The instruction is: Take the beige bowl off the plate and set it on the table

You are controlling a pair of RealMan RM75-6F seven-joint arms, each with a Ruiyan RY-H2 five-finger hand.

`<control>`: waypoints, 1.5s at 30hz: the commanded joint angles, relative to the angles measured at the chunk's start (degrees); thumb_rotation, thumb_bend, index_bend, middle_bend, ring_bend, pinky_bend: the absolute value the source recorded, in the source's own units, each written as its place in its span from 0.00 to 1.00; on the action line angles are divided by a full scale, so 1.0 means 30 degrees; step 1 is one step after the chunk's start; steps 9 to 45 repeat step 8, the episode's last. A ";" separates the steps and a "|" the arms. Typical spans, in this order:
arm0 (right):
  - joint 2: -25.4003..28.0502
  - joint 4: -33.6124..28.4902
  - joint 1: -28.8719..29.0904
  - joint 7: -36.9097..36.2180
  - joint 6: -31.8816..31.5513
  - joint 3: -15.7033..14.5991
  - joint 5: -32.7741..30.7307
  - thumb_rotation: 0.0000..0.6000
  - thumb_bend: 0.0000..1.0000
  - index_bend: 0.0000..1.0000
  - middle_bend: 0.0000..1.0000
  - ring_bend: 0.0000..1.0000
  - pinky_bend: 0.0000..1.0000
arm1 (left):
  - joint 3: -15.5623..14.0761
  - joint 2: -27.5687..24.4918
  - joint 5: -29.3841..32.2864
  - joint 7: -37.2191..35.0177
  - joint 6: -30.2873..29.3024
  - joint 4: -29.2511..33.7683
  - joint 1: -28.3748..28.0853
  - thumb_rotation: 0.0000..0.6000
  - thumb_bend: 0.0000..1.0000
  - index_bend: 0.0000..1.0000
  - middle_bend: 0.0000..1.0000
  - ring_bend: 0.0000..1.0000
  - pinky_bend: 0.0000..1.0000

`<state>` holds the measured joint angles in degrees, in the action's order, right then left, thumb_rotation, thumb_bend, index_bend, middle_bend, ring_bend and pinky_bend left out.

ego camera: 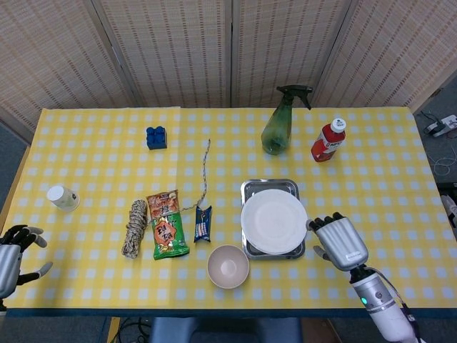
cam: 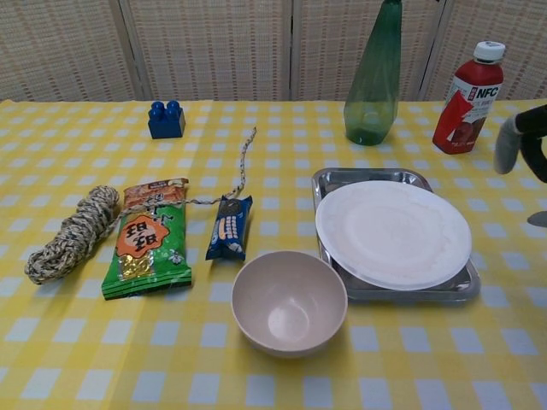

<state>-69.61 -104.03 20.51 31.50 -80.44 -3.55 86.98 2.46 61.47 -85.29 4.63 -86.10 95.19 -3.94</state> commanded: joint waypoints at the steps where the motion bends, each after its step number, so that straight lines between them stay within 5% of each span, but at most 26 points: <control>1: 0.0664 0.1040 -0.1343 -0.0329 -0.1347 -0.0140 -0.0601 1.00 0.00 0.49 0.53 0.55 0.43 | -0.0017 0.0007 -0.0099 -0.0009 -0.0083 0.0079 0.0014 1.00 0.00 0.60 0.35 0.22 0.44; 8: 0.1194 0.1885 -0.3269 -0.1765 -0.2383 0.0047 -0.2328 1.00 0.00 0.49 0.53 0.54 0.43 | 0.0116 0.0046 -0.0087 0.0204 -0.0627 0.0369 0.0215 1.00 0.00 0.60 0.35 0.22 0.44; 45: 0.1194 0.1885 -0.3269 -0.1765 -0.2383 0.0047 -0.2328 1.00 0.00 0.49 0.53 0.54 0.43 | 0.0116 0.0046 -0.0087 0.0204 -0.0627 0.0369 0.0215 1.00 0.00 0.60 0.35 0.22 0.44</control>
